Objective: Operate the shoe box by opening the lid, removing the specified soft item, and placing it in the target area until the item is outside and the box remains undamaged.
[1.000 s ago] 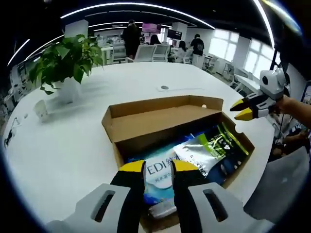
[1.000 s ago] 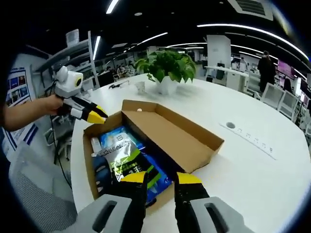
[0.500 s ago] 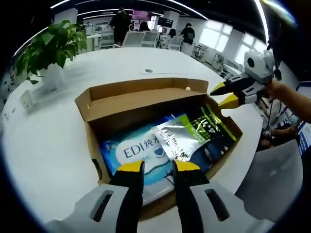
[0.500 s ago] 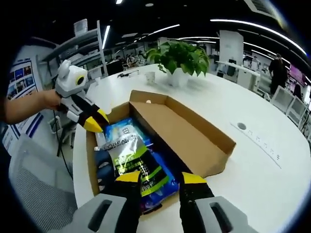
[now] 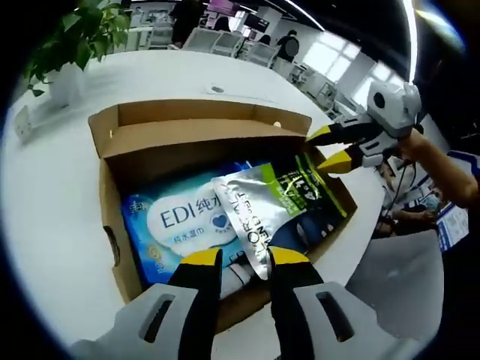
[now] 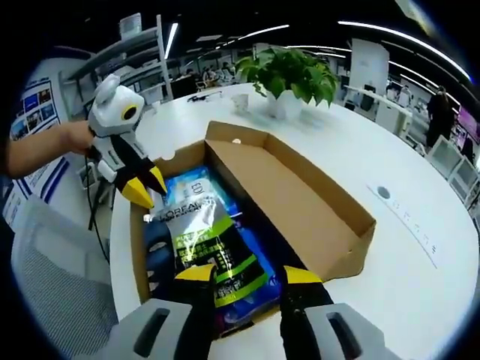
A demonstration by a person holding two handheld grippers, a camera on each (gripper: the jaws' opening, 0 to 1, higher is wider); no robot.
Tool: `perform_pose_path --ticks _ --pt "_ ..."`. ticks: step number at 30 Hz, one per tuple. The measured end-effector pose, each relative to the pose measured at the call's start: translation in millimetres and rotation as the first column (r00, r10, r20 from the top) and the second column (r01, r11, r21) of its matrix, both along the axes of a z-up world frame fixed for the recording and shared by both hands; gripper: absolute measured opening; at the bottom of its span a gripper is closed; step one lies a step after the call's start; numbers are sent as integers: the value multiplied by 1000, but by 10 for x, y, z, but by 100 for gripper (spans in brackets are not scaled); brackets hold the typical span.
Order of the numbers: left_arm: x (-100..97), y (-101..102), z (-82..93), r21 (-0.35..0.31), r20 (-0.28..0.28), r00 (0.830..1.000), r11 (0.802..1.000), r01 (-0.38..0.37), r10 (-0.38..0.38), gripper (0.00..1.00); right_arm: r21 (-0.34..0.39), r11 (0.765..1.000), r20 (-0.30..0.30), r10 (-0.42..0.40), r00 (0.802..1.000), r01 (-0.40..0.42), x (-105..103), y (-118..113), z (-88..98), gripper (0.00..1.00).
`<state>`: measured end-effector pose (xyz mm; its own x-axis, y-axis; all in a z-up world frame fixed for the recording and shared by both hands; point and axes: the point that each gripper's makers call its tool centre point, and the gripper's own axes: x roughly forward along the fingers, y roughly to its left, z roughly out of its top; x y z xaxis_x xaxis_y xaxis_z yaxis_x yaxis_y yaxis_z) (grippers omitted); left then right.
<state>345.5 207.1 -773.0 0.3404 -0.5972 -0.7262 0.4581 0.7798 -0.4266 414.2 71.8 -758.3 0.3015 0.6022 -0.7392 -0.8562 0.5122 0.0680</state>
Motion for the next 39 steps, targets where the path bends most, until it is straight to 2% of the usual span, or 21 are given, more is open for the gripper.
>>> perform_pose_path --ticks 10,15,18,23,32,39 --pt "-36 -107 -90 -31 -69 997 999 21 -23 18 -79 995 -55 63 996 -67 -32 21 -156 31" --pt "-63 -149 -111 -55 -92 995 998 27 -32 10 -78 995 -75 60 995 -66 -36 41 -163 29" --pt "-65 -149 -126 -61 -99 995 998 17 -23 9 -86 994 -78 66 995 -73 -56 40 -178 26" --pt "-54 -121 -126 -56 -85 996 998 10 -15 3 -96 993 -75 54 996 -62 -53 11 -175 17" --pt "-63 -138 -65 -57 -55 998 998 10 -13 0 -97 994 -58 45 997 -51 -58 -38 -108 0" --pt "-50 -124 -31 -57 -40 999 998 -2 -1 0 -75 996 -47 38 998 -42 -84 -20 -36 0"
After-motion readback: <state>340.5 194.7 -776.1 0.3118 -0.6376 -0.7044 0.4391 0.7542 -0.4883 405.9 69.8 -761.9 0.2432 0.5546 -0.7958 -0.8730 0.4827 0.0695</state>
